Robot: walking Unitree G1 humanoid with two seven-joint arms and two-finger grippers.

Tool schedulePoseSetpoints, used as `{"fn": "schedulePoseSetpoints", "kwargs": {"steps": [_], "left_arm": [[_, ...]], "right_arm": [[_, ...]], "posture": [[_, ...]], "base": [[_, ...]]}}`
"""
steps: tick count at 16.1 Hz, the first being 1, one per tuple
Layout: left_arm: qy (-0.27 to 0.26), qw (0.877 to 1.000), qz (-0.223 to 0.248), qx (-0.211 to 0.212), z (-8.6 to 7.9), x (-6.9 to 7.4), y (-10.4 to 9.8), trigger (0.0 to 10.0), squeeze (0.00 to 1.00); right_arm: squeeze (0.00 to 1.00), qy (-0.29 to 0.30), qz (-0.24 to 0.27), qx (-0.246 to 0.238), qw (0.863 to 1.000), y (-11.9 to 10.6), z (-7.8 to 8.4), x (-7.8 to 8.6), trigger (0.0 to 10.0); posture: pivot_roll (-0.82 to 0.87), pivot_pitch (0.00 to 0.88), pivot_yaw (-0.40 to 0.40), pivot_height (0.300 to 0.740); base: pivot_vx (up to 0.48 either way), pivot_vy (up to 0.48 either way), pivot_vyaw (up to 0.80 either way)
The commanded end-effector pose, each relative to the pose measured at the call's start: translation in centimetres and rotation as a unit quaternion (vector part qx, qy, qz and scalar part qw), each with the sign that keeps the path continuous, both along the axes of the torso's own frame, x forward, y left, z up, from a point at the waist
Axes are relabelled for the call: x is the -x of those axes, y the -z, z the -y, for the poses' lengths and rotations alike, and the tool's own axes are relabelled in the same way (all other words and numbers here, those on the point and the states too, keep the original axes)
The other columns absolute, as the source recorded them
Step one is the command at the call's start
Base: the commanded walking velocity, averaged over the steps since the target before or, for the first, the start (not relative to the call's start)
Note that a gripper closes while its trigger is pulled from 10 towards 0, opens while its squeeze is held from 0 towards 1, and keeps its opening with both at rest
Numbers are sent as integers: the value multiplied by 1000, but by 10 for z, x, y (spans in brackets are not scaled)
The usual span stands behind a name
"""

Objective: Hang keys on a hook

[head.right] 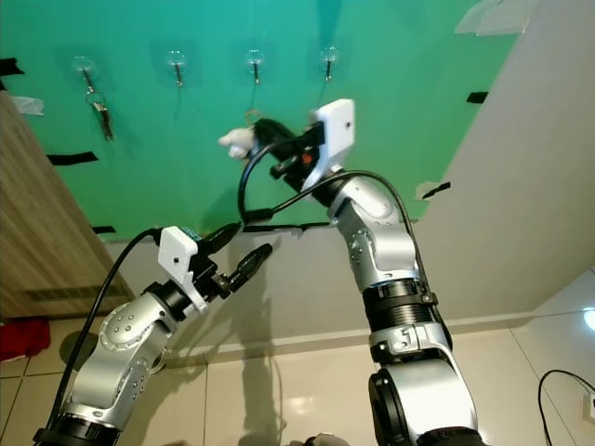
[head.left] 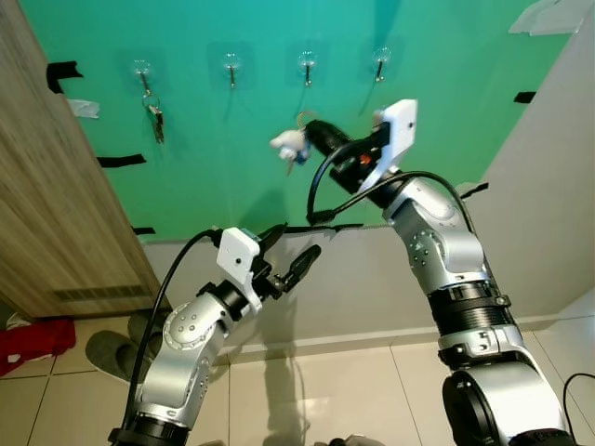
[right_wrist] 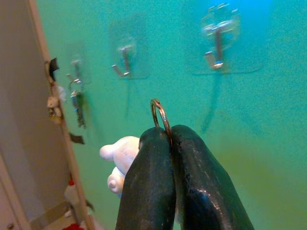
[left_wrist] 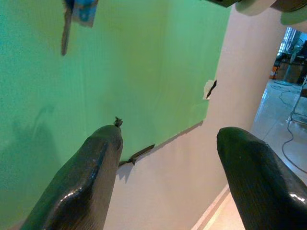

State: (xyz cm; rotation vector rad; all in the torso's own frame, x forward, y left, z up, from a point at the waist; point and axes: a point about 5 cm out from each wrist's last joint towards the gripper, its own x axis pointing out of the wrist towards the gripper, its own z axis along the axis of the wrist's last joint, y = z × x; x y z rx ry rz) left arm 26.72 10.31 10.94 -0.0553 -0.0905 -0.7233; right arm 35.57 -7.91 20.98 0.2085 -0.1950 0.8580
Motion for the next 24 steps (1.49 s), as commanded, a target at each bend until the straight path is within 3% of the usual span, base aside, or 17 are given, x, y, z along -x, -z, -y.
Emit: {"fn": "schedulePoseSetpoints", "kwargs": {"steps": [1,8,13,15,19,24], "left_arm": [[11,1000,0,-5,4,1,1,10000,0],[54,998,36,-16,12,4,-1,10000,0],[64,997,39,-4,16,6,-2,10000,0],[47,997,58,12,13,3,-5,10000,0],[12,989,135,65,11,-5,-39,10000,0],[-12,989,131,66,10,-5,-31,10000,0]], "right_arm": [[0,-10,19,1,1000,-10,-1,1,10000],[0,-6,23,-71,997,-38,-8,-9,10000],[0,-9,-39,-128,991,-32,-2,-18,10000],[0,-7,-54,-136,989,-28,1,-19,10000],[0,-3,-74,-149,986,-24,5,-23,10000],[0,-3,-75,-156,985,-26,4,-25,10000]], "posture": [[9,0,-22,740],[14,0,-24,740],[16,0,-31,740],[15,0,-32,740],[8,0,-32,740],[9,0,-33,740]], "base": [[0,0,0],[0,0,0],[0,0,0],[0,0,0],[0,0,0],[0,0,0]]}}
